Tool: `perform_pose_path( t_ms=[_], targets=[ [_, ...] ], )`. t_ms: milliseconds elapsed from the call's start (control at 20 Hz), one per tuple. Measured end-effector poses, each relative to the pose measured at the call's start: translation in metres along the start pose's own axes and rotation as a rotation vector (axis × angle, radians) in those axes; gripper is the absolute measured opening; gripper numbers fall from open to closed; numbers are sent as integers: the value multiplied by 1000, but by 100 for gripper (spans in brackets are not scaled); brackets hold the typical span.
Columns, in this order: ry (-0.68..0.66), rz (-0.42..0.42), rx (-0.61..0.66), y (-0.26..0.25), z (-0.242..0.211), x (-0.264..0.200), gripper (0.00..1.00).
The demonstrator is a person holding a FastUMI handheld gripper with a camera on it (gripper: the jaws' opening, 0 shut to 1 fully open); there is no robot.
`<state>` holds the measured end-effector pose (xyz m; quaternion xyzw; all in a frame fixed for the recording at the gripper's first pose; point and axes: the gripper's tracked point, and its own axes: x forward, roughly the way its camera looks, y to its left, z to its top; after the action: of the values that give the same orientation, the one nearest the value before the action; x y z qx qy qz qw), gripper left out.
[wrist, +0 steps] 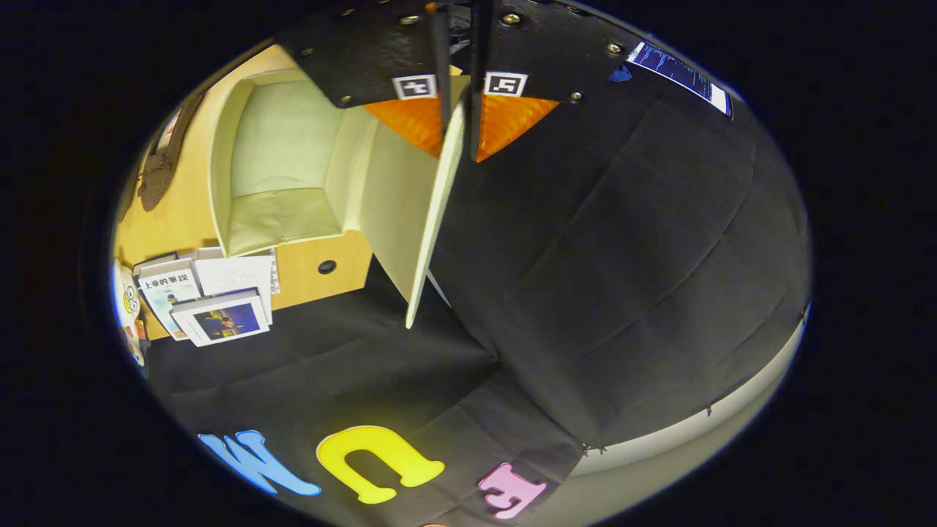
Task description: Open the storage box then place both shoes into the box .Put the left shoe in first, then the right shoe, with the right side of both shoes facing outward in a uniform manner.
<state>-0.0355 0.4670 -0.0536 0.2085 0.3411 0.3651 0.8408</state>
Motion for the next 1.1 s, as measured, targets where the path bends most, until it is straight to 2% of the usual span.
perform_pose_path(
  t_ms=[50, 100, 150, 250, 300, 500, 700, 1100],
  targets=[
    [3, 12, -22, 7, 0, 3, 16],
    [3, 24, -45, 14, 0, 4, 26],
    [-4, 24, -69, 16, 2, 4, 50],
    [-38, -11, -122, 5, 9, 1, 87],
    [-58, -32, -147, 0, 12, -6, 96],
    [-106, -119, -228, -35, 21, -33, 97],
    [-154, -262, -298, -97, 35, -73, 97],
    [-193, -473, -320, -210, 46, -149, 97]
  ],
)
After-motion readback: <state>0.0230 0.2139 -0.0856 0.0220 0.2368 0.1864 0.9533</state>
